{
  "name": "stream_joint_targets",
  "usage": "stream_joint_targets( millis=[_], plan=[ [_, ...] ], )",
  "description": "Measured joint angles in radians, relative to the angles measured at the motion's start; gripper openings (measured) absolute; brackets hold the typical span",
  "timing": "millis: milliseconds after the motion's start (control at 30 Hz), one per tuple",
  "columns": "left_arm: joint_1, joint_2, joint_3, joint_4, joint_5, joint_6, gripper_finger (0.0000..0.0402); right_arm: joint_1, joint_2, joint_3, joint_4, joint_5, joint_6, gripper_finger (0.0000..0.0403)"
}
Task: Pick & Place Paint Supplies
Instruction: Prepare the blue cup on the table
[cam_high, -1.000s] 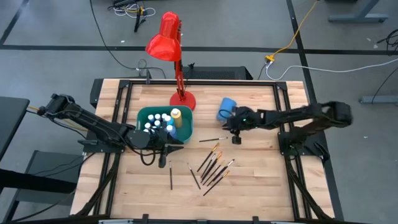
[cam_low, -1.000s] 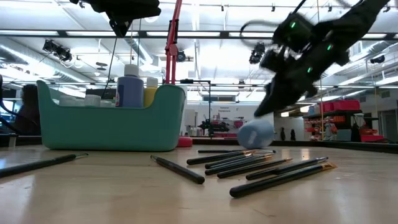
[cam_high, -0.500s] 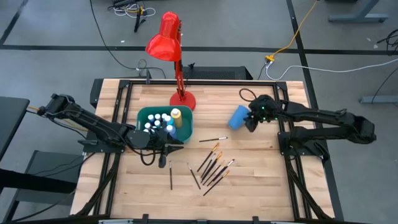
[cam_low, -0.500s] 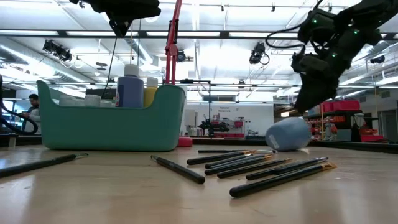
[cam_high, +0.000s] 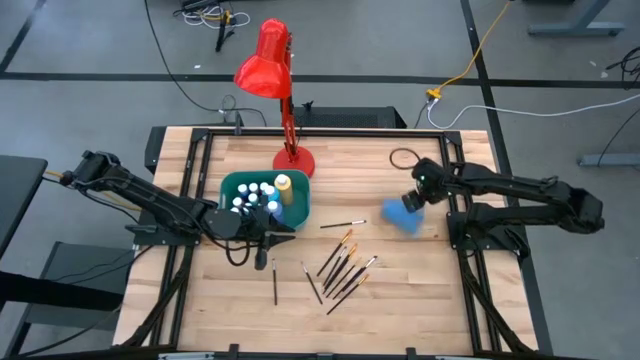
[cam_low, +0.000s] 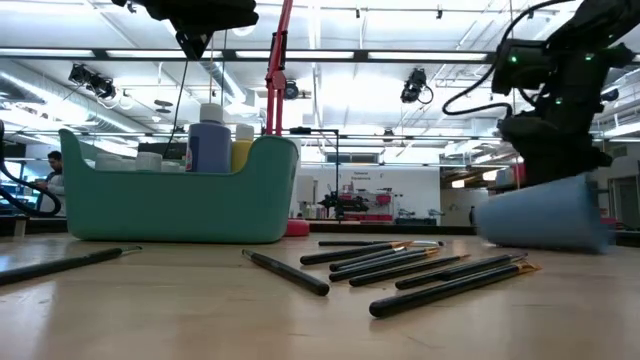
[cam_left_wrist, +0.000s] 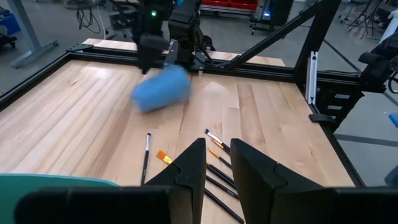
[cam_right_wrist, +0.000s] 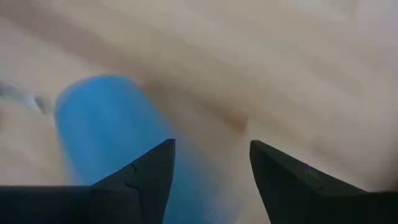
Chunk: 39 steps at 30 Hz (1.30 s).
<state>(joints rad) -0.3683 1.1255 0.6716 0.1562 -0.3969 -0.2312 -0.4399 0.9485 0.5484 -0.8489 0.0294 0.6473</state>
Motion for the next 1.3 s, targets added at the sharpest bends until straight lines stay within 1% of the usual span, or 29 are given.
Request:
stream_joint_targets(
  millis=[67,133,200,267,367,467,567,667,733,800,900,967,1033,1100,1200,1300],
  plan=[
    [0.0,0.0,0.0,0.0,-0.001,0.01,0.0082,0.014,0.0,0.002,-0.037,0.004,0.014,0.022],
    [0.001,0.006,0.0,0.002,-0.001,0.027,0.0082,0.026,0.0,0.002,-0.057,0.032,0.03,0.022],
    [0.001,0.007,0.0,-0.002,-0.001,0.031,0.0082,0.034,0.0,0.002,-0.038,0.049,0.027,0.022],
    [0.001,0.006,0.0,0.0,-0.001,0.027,0.0082,0.042,-0.001,0.002,-0.014,0.038,-0.004,0.022],
    [0.0,0.006,0.0,0.0,-0.001,0.006,0.0082,0.061,-0.005,0.002,0.077,-0.026,-0.077,0.022],
    [0.0,0.006,0.0,0.0,-0.001,0.009,0.0082,0.091,-0.005,0.002,0.214,-0.116,-0.143,0.022],
    [0.0,0.006,0.0,0.0,-0.001,0.025,0.0082,0.133,-0.005,0.002,0.335,-0.261,-0.222,0.022],
    [0.0,0.014,0.0,0.002,-0.001,0.018,0.0082,0.185,-0.005,0.002,0.36,-0.399,-0.243,0.022],
    [0.0,0.017,0.0,-0.005,-0.001,0.003,0.0082,0.235,-0.005,0.002,0.356,-0.421,-0.208,0.022],
    [0.0,0.028,0.001,0.006,-0.001,0.002,0.0082,0.296,-0.005,0.002,0.352,-0.399,-0.168,0.022],
    [0.0,0.047,0.0,-0.006,-0.001,0.001,0.0082,0.394,-0.004,0.002,0.352,-0.349,-0.154,0.022],
    [0.001,0.066,0.001,0.009,-0.002,0.0,0.0082,0.455,-0.002,0.002,0.354,-0.289,-0.155,0.022],
    [0.0,0.076,0.0,0.001,-0.001,-0.001,0.0082,0.512,0.008,0.002,0.368,-0.209,-0.149,0.022],
    [0.001,0.1,0.001,0.042,-0.001,-0.001,0.0082,0.553,0.021,0.003,0.361,-0.141,-0.122,0.022],
    [0.0,0.107,-0.001,0.048,0.001,-0.001,0.0082,0.6,0.044,0.002,0.364,-0.116,-0.074,0.022],
    [0.001,0.124,0.001,0.056,0.024,-0.004,0.0082,0.652,0.058,0.003,0.401,-0.095,-0.075,0.022]
  ],
)
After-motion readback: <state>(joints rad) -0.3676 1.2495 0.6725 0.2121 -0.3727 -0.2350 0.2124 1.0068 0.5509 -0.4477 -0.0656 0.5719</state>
